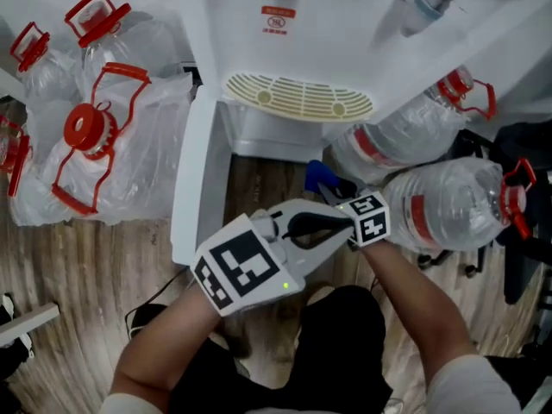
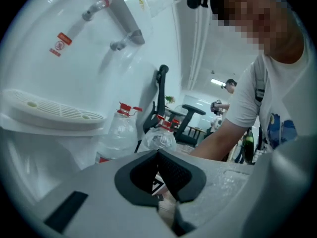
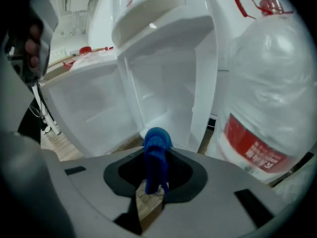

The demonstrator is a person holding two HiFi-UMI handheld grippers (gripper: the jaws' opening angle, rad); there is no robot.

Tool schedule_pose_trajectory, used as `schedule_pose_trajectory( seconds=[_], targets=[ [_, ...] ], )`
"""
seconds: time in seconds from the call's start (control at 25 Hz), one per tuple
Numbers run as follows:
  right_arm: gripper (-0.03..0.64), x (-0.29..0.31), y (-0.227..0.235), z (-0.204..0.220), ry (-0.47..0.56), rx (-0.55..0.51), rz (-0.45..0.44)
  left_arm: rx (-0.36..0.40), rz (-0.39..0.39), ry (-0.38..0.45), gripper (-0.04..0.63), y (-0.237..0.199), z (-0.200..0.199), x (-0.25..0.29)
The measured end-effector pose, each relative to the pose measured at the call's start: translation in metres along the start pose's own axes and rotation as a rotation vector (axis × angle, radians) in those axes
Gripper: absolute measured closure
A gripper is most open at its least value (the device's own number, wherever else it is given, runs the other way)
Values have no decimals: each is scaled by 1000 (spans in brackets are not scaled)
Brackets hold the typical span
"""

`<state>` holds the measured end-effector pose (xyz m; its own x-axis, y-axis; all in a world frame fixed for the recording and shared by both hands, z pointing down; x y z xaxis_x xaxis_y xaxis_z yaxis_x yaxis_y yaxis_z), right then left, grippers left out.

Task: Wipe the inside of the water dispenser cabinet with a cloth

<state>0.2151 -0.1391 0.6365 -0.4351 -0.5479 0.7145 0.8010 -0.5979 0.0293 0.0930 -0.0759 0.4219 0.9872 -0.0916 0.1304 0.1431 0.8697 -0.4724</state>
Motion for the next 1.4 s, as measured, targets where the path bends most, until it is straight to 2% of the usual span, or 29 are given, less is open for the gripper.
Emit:
schedule_pose_trajectory(
  seconds=[0.08,0.28,0.44,0.56,0.8,1.08,1.4],
  targets=[
    [532,-22,-10,-17,12,-24,-42,-42,-58,17,592,5,-9,-10],
    [532,-86,-32,-62,45,-30,-88,-84,-173,4,593,36,-44,-34],
    [532,-151,-48,-103,72,-38,-93,-116,-259,5,594,69,-83,-59],
    [532,-200,-58,-133,94,-1,-105,-143,-302,-7,593,97,-113,-79],
    [532,-300,-89,-185,105,30,-148,-158,-351,-70,592,162,-174,-113],
    [532,-426,-125,-263,145,53,-164,-190,-378,-61,592,248,-268,-149],
    [532,-540,-175,-333,203,62,-145,-156,-345,-58,592,326,-356,-199]
  ],
)
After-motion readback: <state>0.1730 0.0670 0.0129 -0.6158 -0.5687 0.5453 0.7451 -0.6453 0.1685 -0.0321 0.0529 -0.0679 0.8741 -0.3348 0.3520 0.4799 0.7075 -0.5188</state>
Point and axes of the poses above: the fingertips, and each gripper's own axes: x forward along the fingers, y to its right, z out of its underside, the point moved 6 cm from there along -x, backward along the fingers, and after that the axes turned 6 degrees about -x, right-handed, at the moved point
